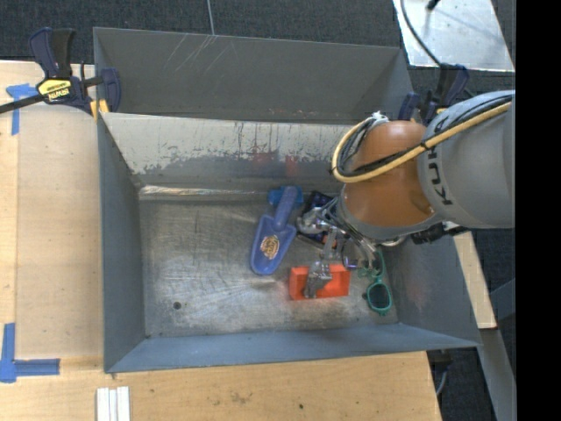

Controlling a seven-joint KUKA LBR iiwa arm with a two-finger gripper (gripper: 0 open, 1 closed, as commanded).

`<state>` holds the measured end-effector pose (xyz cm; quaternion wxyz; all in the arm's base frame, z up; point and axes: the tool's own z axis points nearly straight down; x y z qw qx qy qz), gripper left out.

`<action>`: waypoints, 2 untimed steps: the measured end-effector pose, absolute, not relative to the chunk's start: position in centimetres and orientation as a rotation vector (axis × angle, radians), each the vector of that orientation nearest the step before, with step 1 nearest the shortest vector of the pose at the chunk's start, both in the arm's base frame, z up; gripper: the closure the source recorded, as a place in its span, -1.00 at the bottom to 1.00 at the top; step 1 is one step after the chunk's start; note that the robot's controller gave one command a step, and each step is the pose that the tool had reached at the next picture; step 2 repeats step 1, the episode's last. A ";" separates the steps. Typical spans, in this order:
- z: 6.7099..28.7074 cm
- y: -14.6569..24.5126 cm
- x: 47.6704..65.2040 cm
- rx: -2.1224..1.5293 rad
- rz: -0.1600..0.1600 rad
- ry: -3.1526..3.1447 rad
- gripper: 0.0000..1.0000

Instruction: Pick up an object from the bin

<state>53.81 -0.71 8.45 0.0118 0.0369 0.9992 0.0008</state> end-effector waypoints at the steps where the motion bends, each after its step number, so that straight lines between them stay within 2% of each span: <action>1: 8.2 0.8 51.4 0.445 -0.005 3.129 1.00; 2: 8.2 0.8 51.4 0.445 -0.005 3.129 1.00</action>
Offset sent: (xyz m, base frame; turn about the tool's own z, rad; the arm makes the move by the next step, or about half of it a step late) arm 0.0000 0.0000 0.0000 0.0000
